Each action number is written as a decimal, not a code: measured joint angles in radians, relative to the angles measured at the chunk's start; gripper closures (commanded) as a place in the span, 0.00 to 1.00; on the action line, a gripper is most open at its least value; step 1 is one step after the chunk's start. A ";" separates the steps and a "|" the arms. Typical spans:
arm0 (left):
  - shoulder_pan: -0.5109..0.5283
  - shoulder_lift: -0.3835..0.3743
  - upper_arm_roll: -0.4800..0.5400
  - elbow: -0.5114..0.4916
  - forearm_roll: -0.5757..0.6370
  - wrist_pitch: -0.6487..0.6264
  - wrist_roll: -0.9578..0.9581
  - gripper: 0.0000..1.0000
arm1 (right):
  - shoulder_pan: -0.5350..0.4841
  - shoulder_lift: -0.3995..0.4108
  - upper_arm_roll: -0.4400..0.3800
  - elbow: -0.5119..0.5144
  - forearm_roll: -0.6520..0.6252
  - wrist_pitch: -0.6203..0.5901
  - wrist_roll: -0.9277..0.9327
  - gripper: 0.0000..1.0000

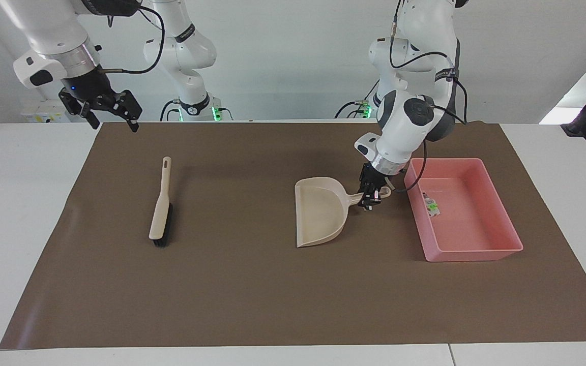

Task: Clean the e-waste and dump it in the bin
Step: 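Lower the dustpan back onto the table beside the bin with the left gripper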

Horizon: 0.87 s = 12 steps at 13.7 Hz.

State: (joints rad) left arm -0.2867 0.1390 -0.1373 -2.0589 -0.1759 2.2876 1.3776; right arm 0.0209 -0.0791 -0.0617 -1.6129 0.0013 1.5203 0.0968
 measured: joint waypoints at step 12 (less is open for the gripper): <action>-0.013 -0.013 0.004 -0.009 0.062 0.001 -0.187 0.00 | 0.000 0.000 0.000 0.000 0.000 0.000 0.000 0.00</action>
State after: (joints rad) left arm -0.2996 0.1263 -0.1329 -2.0674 -0.1142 2.2889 1.1911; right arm 0.0209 -0.0791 -0.0617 -1.6129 0.0013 1.5203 0.0968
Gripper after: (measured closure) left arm 0.000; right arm 0.000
